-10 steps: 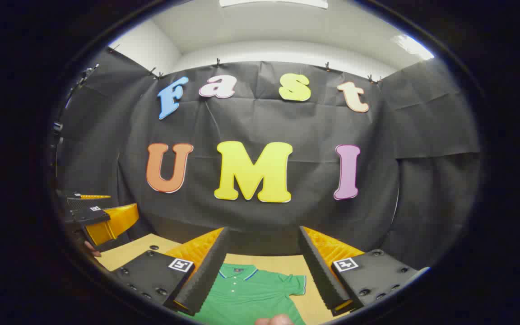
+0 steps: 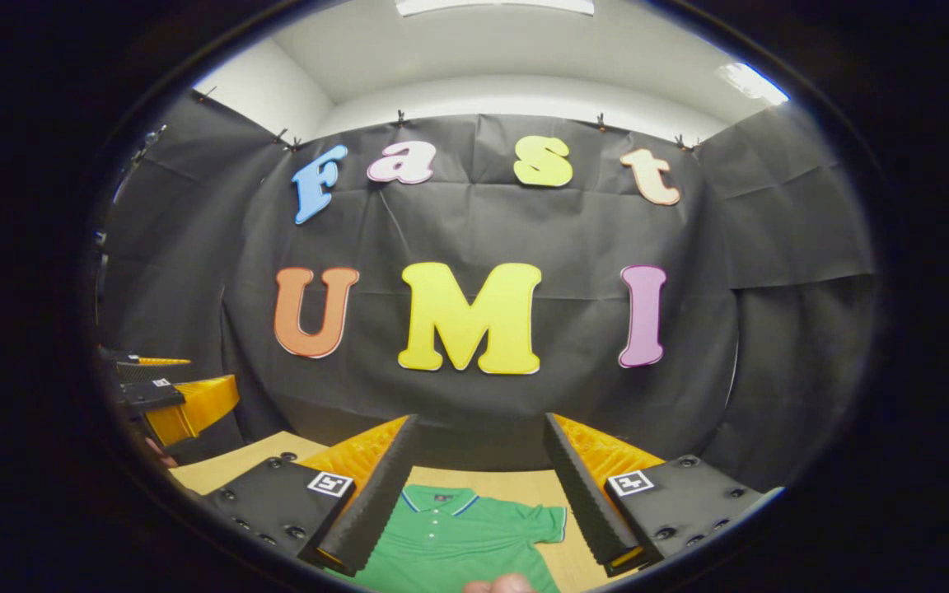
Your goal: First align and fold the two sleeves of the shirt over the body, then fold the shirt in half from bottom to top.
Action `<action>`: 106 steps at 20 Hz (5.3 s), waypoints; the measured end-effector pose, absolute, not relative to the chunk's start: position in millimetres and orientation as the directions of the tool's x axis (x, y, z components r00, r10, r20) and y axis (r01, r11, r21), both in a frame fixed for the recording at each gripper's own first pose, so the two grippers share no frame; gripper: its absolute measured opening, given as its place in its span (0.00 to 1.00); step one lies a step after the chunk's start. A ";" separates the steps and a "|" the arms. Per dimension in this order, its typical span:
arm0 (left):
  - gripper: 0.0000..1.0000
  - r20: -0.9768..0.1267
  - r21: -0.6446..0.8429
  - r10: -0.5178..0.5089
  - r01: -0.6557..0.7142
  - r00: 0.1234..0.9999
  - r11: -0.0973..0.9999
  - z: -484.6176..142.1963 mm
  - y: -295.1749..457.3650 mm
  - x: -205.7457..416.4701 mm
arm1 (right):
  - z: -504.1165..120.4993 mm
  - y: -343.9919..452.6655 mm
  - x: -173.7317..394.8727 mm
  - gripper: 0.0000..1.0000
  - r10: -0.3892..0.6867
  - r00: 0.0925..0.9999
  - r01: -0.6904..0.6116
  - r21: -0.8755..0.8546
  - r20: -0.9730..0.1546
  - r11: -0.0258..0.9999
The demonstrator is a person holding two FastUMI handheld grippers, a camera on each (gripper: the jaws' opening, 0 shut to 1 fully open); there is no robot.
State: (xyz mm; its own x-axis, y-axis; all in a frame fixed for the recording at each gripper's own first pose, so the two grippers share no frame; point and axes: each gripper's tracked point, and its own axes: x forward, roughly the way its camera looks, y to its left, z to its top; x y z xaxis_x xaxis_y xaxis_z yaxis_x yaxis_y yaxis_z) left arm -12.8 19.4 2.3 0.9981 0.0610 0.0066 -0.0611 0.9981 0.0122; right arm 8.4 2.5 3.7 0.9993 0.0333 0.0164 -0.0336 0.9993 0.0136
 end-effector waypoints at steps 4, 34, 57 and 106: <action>0.98 0.014 0.011 0.084 -0.084 0.996 0.996 5.5 26.9 -16.0 | 9.1 8.0 8.8 0.96 0.044 0.998 -0.045 0.020 0.033 0.999; 0.99 -0.148 0.004 -0.055 0.056 0.988 0.998 -69.6 -38.1 0.7 | -130.6 -73.2 30.0 0.96 0.061 0.900 -0.030 0.078 -0.431 0.996; 0.99 -0.316 0.010 0.030 -0.028 0.948 1.000 -124.0 -17.9 0.5 | -381.5 -157.1 168.7 0.92 0.047 0.299 0.158 0.098 -0.953 0.983; 0.99 -0.436 -0.066 0.227 -0.282 0.871 0.957 -161.3 113.0 -70.9 | -373.9 49.2 200.9 0.03 0.120 0.266 0.084 0.147 -0.957 0.986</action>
